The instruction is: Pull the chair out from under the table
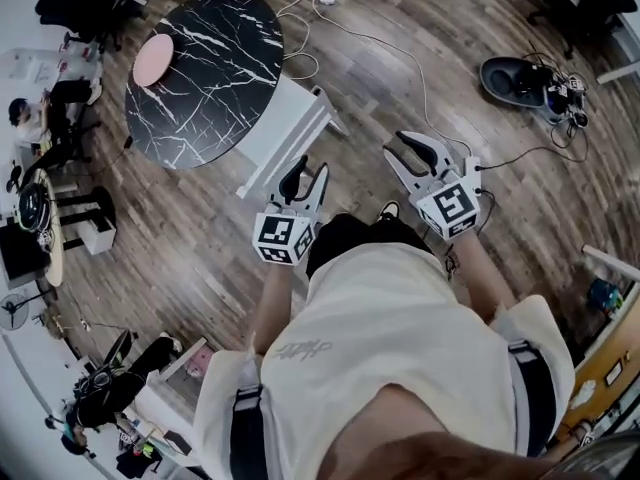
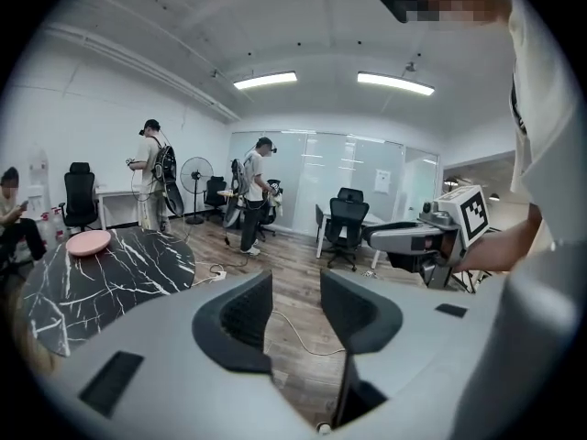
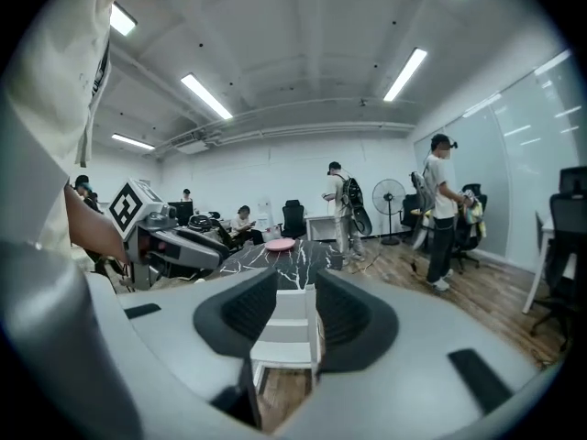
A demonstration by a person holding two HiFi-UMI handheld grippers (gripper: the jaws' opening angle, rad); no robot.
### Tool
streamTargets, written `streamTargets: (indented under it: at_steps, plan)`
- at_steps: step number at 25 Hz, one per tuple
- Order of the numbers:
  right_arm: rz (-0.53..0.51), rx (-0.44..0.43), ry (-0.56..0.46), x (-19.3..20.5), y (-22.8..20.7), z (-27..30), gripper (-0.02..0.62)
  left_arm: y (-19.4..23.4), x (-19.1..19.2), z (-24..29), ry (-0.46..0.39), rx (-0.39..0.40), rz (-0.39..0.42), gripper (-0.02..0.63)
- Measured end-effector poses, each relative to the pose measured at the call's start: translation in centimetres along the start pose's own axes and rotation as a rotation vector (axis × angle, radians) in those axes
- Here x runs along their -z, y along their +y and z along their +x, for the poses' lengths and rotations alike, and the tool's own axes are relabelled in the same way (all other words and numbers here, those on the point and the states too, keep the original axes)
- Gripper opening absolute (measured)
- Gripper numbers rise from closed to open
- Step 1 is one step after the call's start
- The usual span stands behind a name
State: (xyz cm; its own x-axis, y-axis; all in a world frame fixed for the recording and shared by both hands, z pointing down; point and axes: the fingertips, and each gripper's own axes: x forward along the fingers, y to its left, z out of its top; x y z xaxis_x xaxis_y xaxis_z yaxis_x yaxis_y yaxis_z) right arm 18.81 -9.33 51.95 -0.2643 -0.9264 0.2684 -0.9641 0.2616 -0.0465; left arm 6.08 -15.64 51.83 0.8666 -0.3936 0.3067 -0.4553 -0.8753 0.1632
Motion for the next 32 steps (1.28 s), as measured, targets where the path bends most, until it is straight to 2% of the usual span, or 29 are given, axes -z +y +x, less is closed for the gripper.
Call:
streamTargets:
  at_steps: [6, 9, 12, 17, 22, 27, 32]
  plan:
    - [0.025, -0.065, 0.053, 2.4, 1.1, 4.3, 0.137, 3.9, 0.9, 1.1, 0.037, -0.020, 0.007, 0.183]
    - [0.023, -0.070, 0.065, 1.2, 1.0, 5.8, 0.137, 5.3, 1.4, 2.4, 0.067, 0.012, -0.012, 0.183]
    - [0.028, -0.053, 0.073, -0.6, -0.4, 7.3, 0.137, 6.3, 1.0, 3.9, 0.097, 0.068, 0.003, 0.183]
    - [0.006, -0.088, 0.103, -1.9, -1.5, 11.4, 0.137, 9.9, -0.9, 5.2, 0.062, 0.056, 0.005, 0.183]
    - [-0.047, -0.168, 0.101, -4.4, -0.1, 18.1, 0.137, 15.0, -3.1, 5.2, -0.001, -0.016, 0.009, 0.183]
    - [-0.147, -0.342, 0.111, -5.9, 2.9, 23.5, 0.137, 19.0, -3.2, 3.4, -0.044, -0.138, -0.025, 0.184]
    - [-0.197, -0.518, 0.152, -5.3, 5.3, 25.8, 0.137, 21.2, -2.4, 1.5, -0.042, -0.282, -0.075, 0.183]
